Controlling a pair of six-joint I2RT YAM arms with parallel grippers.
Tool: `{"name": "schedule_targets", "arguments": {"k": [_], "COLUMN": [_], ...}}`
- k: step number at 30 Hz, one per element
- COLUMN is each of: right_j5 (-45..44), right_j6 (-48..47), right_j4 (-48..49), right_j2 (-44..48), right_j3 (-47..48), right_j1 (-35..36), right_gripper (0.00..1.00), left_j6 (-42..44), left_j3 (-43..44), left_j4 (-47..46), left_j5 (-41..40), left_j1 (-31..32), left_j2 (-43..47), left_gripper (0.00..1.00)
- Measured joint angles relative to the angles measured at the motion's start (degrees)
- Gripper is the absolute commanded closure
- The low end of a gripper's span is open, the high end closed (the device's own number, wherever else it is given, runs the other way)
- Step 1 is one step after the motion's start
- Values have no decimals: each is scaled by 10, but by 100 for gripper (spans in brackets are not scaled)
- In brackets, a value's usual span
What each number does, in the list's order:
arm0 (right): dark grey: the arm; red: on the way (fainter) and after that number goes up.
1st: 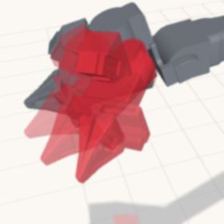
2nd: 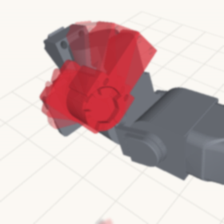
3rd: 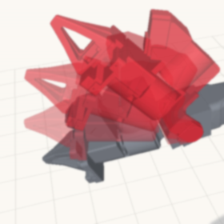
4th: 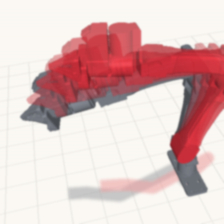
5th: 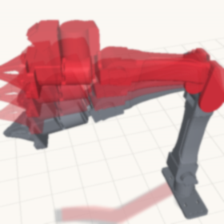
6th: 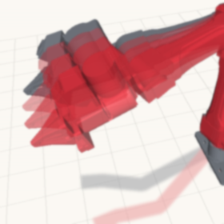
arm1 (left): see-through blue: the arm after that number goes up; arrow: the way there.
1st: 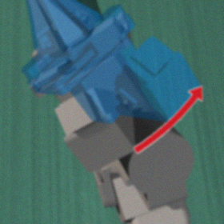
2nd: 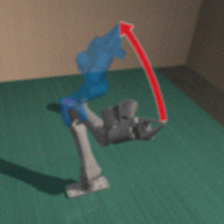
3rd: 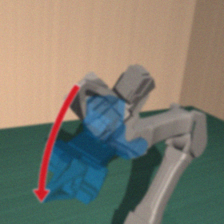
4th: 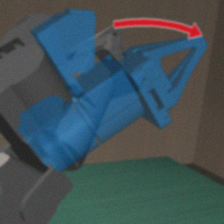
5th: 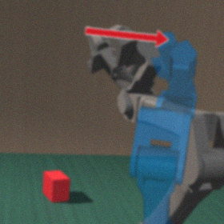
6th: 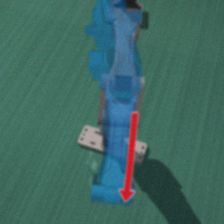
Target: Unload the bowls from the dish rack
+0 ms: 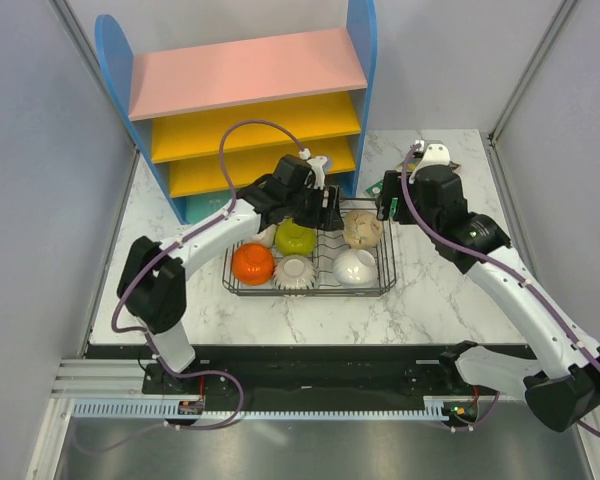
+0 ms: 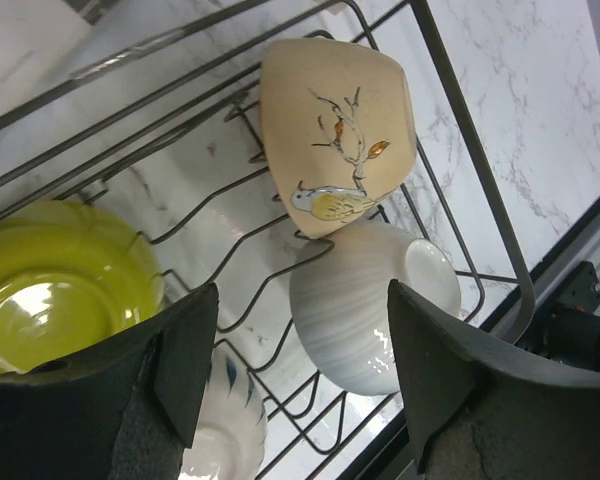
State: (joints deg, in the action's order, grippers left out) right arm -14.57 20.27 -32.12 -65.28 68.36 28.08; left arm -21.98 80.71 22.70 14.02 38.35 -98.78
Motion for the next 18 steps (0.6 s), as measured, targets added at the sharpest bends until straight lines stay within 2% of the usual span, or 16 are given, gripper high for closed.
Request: {"name": "schedule_targets", "arguments": {"k": [7, 18], "right_j5": [-12, -21], "right_j6": [0, -12], "right_j4": [-12, -26], "right_j2": [19, 25], "right_j3": [-31, -45], "right_j1": [-12, -28], "right_gripper": [17, 16], "left_j6": [-1, -12], "left_j3": [13, 4], "left_j4": [-37, -111], "left_j5": [66, 130], "left_j1": [3, 3], "left_j2": [-62, -69], "left_gripper": [25, 25]}}
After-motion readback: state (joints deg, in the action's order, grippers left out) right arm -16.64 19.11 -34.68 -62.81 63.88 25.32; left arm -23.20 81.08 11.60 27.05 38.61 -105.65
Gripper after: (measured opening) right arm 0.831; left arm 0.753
